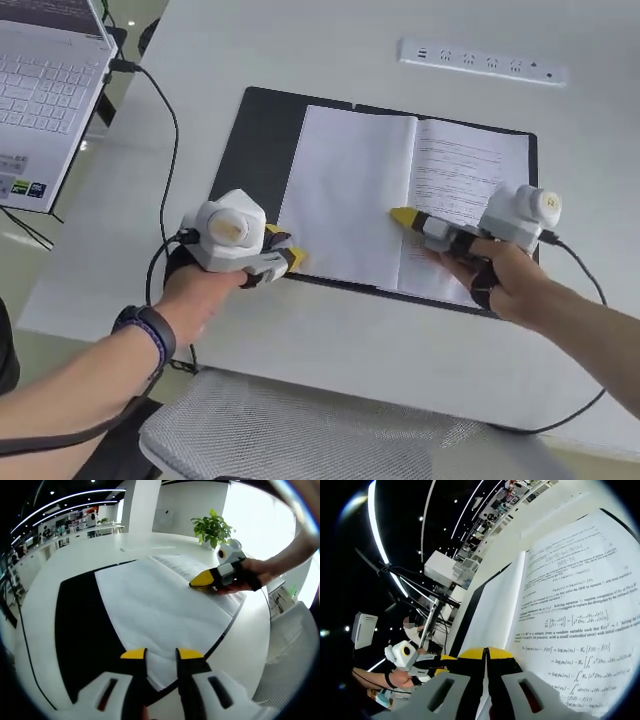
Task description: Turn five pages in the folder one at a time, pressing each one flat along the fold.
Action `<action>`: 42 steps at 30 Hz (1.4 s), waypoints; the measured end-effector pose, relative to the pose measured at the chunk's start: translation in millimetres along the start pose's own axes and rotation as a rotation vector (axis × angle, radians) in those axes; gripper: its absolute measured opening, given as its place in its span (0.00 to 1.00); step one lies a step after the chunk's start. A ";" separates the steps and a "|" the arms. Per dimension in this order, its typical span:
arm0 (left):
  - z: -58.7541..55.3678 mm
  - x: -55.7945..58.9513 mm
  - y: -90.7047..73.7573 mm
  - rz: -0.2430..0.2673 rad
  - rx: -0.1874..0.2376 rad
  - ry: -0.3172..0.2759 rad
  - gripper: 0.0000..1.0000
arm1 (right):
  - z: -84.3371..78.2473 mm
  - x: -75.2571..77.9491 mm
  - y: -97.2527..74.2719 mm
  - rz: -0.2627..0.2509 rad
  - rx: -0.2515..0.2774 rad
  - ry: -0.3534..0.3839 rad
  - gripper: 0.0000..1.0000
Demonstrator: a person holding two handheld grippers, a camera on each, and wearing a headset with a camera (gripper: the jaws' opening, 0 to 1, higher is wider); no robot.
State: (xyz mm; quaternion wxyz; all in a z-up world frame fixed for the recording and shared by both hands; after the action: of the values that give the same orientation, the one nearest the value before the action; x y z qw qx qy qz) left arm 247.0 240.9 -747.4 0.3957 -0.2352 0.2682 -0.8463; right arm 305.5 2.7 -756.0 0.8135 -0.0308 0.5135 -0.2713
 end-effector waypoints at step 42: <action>-1.6 -1.9 7.6 0.005 -0.037 0.010 0.26 | -67.6 -5.6 -36.7 -0.015 -0.086 0.000 0.00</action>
State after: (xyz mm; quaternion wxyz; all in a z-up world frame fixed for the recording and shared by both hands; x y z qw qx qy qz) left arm 251.2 238.7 -753.8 0.3923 -0.2377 0.2863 -0.8412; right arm 231.1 -10.5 -771.3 0.8093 -0.0697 0.5245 -0.2552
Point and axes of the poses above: the centre of the closed fingertips' face, and the gripper's own axes: y roughly forward along the fingers, x roughly to its right, z roughly out of its top, the point moved 9 cm from there along -y, roughly backward along the fingers, and after that the axes turned 1 degree about x, right-handed, at the moved point
